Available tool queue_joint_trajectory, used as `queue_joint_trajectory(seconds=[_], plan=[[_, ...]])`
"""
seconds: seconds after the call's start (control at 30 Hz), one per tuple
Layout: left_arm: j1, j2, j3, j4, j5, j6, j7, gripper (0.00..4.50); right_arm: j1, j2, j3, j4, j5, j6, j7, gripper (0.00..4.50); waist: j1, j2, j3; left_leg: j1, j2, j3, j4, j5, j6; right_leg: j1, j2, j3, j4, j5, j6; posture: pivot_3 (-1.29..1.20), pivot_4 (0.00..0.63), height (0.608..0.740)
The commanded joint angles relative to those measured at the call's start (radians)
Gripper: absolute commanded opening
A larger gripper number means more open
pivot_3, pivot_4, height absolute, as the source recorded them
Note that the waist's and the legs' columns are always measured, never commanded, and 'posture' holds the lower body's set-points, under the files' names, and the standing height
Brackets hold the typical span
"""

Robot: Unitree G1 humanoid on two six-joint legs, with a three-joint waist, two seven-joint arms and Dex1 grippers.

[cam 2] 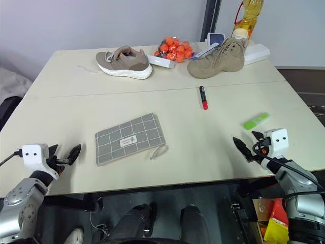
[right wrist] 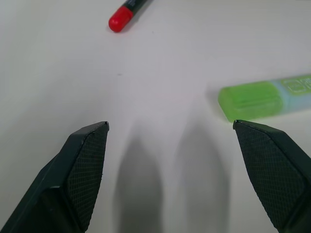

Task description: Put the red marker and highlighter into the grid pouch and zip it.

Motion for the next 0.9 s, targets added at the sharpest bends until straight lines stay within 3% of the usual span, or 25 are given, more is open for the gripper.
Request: queue_joint_trajectory(seconds=[0.03, 0.23, 0.43, 0.53, 0.7, 0.73, 0.9], plan=[[0.007, 0.008, 0.007, -0.045, -0.004, -0.008, -0.004, 4.5, -0.019, 0.0, 0.001, -0.036, 0.013, -0.002, 0.0, 4.27, 0.0, 0.0, 0.0, 0.0, 0.0, 0.0, 0.0, 0.0, 0.0, 0.0, 0.0, 0.0, 0.0, 0.0, 0.0, 0.0, 0.15, 0.74], [-0.02, -0.004, 0.02, -0.026, -0.009, -0.02, 0.019, 4.5, -0.006, 0.003, 0.038, -0.138, 0.074, 0.077, 0.039, 4.27, 0.004, 0.0, 0.0, 0.0, 0.0, 0.0, 0.0, 0.0, 0.0, 0.0, 0.0, 0.0, -0.001, 0.0, 0.0, 0.0, 0.15, 0.74], [-0.047, -0.028, -0.001, -0.032, -0.005, -0.057, 0.026, 4.5, -0.072, 0.069, 0.172, -0.297, 0.106, 0.145, 0.018, 4.27, 0.003, 0.0, 0.0, 0.0, 0.001, 0.0, 0.0, -0.001, -0.002, 0.0, 0.0, 0.0, -0.001, 0.0, 0.0, 0.0, 0.15, 0.74], [-0.048, -0.044, -0.017, -0.036, 0.001, -0.08, 0.02, 4.5, -0.122, 0.117, 0.245, -0.338, 0.095, 0.167, -0.004, 3.06, -0.001, 0.0, 0.0, 0.0, 0.001, 0.0, 0.0, -0.002, -0.002, 0.0, 0.0, 0.0, -0.001, 0.0, 0.0, 0.0, 0.15, 0.74], [-0.051, -0.051, -0.046, -0.021, 0.007, -0.127, -0.017, 4.5, -0.236, 0.209, 0.459, -0.328, -0.039, 0.18, -0.076, 0.39, 0.0, 0.0, 0.0, 0.0, 0.001, 0.0, 0.0, -0.001, -0.002, -0.001, 0.0, 0.0, -0.001, 0.0, 0.0, 0.0, 0.15, 0.74], [-0.056, -0.048, -0.046, -0.014, 0.008, -0.132, -0.019, 4.5, -0.265, 0.243, 0.495, -0.307, -0.069, 0.176, -0.103, 0.01, -0.001, 0.0, 0.0, 0.0, 0.001, 0.0, 0.0, -0.001, -0.002, -0.001, 0.0, 0.0, -0.002, 0.0, 0.0, 0.0, 0.15, 0.74], [-0.043, 0.003, -0.049, 0.008, 0.034, -0.167, -0.063, 4.5, -0.35, 0.356, 0.632, -0.214, -0.193, 0.198, -0.197, 0.01, -0.002, 0.0, 0.0, 0.0, 0.001, 0.0, 0.0, -0.001, -0.002, -0.003, 0.001, 0.0, -0.001, 0.0, 0.0, 0.0, 0.15, 0.74]])
